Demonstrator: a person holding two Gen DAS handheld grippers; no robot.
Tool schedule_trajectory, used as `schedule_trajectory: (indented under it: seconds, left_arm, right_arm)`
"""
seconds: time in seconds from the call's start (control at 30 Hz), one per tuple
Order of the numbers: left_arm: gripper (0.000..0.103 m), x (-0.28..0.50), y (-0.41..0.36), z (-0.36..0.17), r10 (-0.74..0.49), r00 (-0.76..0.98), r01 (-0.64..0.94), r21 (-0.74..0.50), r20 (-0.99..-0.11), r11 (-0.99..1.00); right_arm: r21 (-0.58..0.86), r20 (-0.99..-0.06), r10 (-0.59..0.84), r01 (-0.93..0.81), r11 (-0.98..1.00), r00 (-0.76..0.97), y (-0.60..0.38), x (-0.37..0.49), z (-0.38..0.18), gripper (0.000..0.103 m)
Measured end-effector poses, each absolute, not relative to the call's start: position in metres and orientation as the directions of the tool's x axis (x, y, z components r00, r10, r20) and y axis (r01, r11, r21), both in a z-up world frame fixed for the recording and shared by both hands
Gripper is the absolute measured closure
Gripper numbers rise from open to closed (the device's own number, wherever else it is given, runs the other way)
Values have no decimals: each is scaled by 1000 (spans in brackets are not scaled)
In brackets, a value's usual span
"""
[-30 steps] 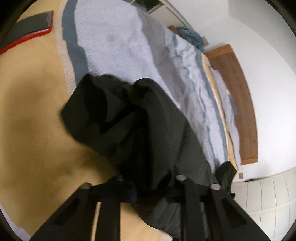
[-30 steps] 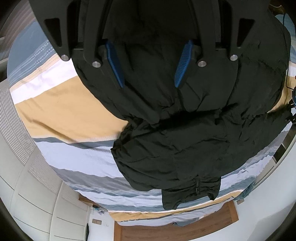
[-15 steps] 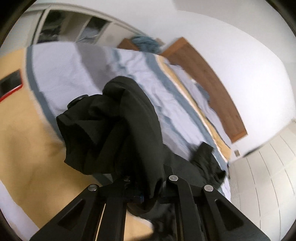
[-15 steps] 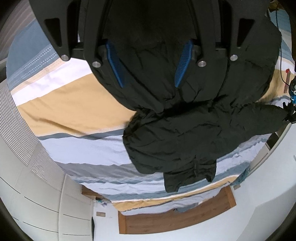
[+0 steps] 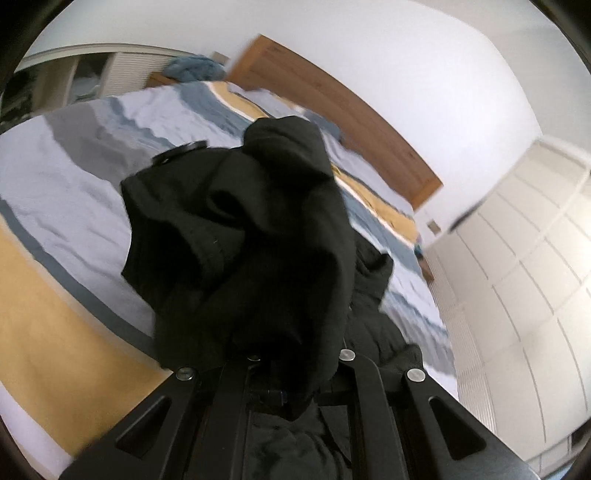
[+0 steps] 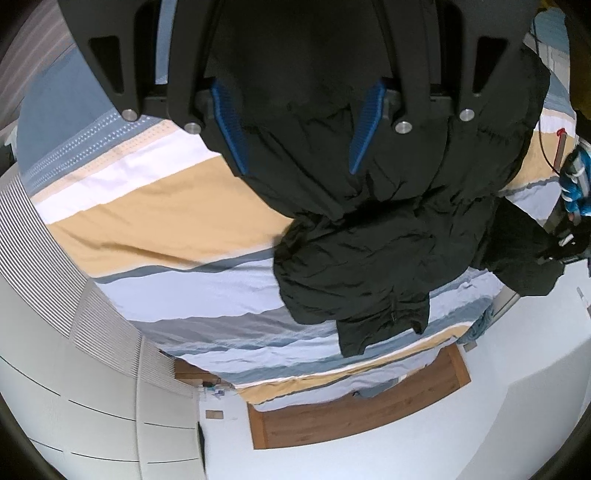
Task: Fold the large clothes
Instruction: 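Lay the sleeve across the coat body with the left gripper and release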
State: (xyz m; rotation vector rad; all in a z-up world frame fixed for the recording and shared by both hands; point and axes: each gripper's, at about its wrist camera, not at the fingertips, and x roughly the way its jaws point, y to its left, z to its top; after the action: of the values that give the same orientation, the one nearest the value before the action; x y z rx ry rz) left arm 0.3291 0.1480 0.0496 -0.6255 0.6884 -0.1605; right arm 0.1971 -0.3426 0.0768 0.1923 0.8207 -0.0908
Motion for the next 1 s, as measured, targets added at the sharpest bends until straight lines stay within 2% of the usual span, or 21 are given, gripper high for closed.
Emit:
schedule_trajectory:
  seconds: [0.27,0.43,0.5,0.6,0.67,0.73,0.9,1.0]
  left_arm:
    - [96,335,63,27,-366,700,-1,-513,-614,858]
    - [95,332,26,-2,-320,640,0,-417,-698,909]
    - [90,331,15,-13,-305,617,1,-387,-725,922]
    - [78,326,1,-23,-302,588,8,-368,-750,930]
    - [60,319,-6,-25,-315,574,12,-377,-756,926]
    - [51,309,-11,-22,-329,570,32,-380,-753,924]
    - [46,282,-21,6,-364,579,87,-388,-729,917]
    - [42,264,-11,31,-335,619,82,-366,-710,927]
  right_arm:
    - [175,-730,-8,198,964,684,-373,183,73,48]
    - [201,-724,1,209,957,689,-387,175,70,48]
    - [210,-722,2,217,953,692,-394,171,70,48]
    - [225,-716,0,231,947,698,-403,166,70,48]
    - [237,-713,2,239,942,701,-408,161,70,48]
    - [250,-707,5,243,937,707,-414,156,70,48]
    - [281,-697,27,239,929,716,-417,150,70,48]
    - [278,-685,49,198,940,726,-406,150,74,48]
